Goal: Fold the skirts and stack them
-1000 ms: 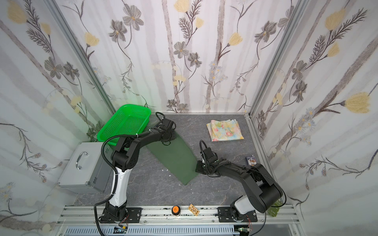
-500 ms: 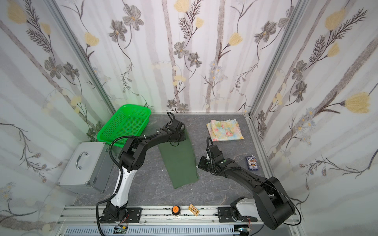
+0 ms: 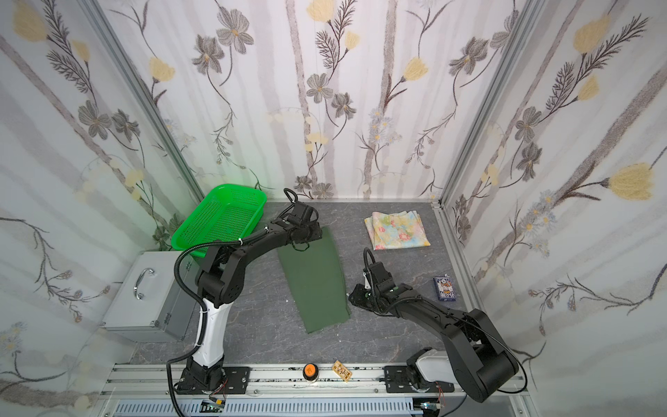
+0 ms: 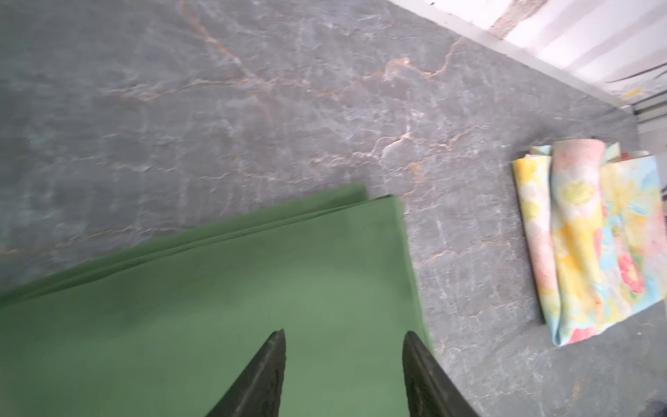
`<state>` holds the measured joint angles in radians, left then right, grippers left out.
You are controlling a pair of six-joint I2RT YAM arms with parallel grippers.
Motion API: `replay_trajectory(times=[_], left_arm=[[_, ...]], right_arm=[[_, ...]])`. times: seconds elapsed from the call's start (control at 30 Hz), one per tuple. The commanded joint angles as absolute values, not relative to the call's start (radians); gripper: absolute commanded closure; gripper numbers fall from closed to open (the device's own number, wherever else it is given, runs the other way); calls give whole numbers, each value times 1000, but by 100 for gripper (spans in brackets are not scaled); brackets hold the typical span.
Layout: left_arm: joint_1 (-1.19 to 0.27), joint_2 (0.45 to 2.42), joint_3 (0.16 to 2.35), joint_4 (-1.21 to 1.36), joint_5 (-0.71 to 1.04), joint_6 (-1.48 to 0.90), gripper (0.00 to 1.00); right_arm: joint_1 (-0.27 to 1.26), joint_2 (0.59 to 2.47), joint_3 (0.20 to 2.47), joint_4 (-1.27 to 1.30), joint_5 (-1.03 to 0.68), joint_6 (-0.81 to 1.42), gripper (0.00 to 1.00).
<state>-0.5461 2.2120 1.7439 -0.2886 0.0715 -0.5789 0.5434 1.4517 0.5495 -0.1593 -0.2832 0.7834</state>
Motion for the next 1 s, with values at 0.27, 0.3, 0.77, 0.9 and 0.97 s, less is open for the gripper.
replay_trajectory(times=[0.27, 0.3, 0.77, 0.9, 0.97], left_arm=[[-555, 2375, 1923, -279, 135, -583, 34], [-554, 2387, 1937, -279, 139, -583, 34], [-552, 2484, 2065, -279, 155, -574, 50], [-551, 2492, 2071, -279, 141, -577, 67], [-549, 2493, 2071, -279, 143, -575, 76]], right_arm=[[617, 1421, 526, -157, -295, 789, 59], [627, 1424, 525, -162, -291, 788, 59], [678, 1452, 528, -168, -268, 808, 69], [685, 1469, 528, -161, -274, 815, 74], [687, 1481, 528, -151, -284, 818, 76]])
